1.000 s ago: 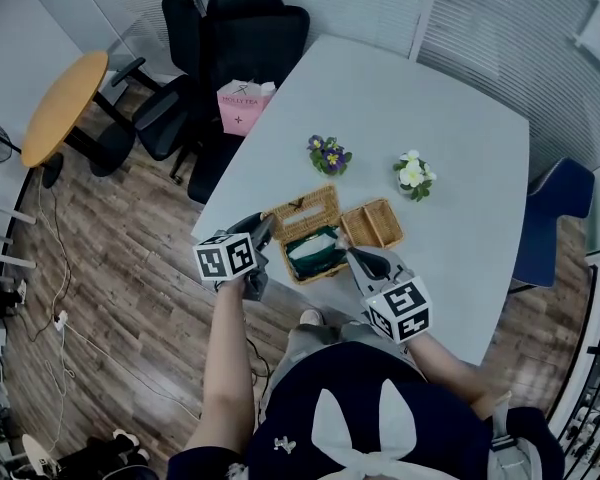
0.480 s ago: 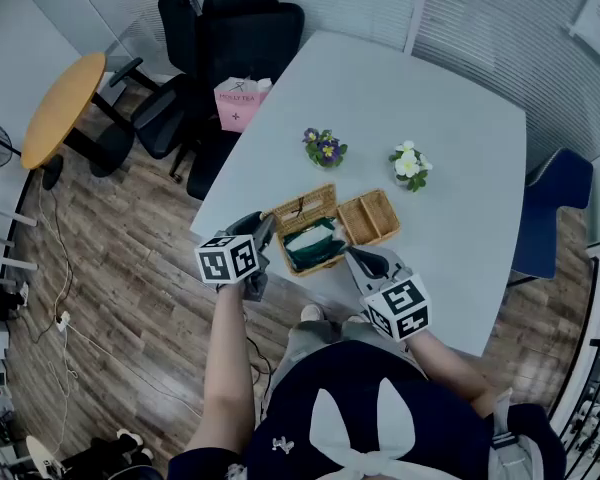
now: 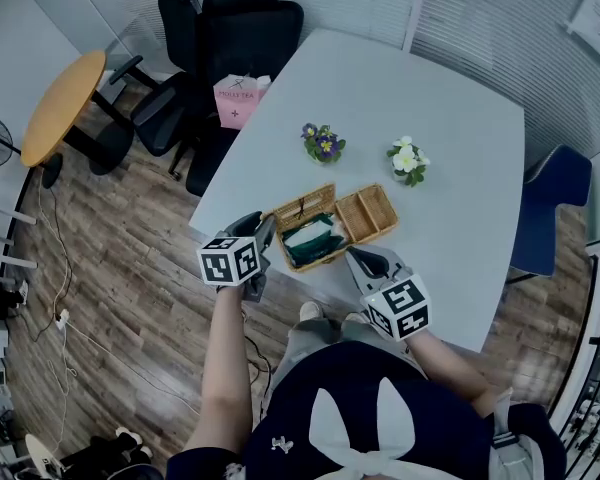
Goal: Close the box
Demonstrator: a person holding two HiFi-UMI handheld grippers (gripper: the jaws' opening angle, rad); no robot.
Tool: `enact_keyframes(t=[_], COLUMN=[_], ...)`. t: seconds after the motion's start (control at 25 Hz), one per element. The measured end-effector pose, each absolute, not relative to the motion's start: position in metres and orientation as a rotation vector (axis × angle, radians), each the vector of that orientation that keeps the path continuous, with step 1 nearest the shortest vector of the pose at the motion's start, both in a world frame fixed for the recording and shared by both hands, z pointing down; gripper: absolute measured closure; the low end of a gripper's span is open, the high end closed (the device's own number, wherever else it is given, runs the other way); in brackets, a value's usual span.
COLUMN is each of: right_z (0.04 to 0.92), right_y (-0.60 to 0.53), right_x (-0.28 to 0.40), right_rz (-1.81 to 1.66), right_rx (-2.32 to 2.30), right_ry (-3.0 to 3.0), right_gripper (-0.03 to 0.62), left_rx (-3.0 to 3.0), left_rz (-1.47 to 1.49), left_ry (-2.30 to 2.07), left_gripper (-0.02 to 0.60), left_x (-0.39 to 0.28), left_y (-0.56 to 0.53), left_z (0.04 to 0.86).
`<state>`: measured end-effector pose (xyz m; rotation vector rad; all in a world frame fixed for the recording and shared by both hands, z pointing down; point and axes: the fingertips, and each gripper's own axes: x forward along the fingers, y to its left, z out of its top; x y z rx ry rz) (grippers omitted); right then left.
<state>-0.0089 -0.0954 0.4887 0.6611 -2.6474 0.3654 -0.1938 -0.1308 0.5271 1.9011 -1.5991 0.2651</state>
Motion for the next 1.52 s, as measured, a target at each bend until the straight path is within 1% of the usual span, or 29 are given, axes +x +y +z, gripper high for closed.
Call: enact_keyframes(t=[1.52], right_z=[0.499], right_y=[-0.087], right_x=[0.007], right_rz=[0.375], right_rx=[0.664], right_ry=[-2.631], right_gripper=[0.589], left_rx=[1.976], left_rz=[0.457], left_ry=[-1.652], left_gripper=[0.46], left_x=[-0.174], left_y=[-0.109], left_z=[0.531])
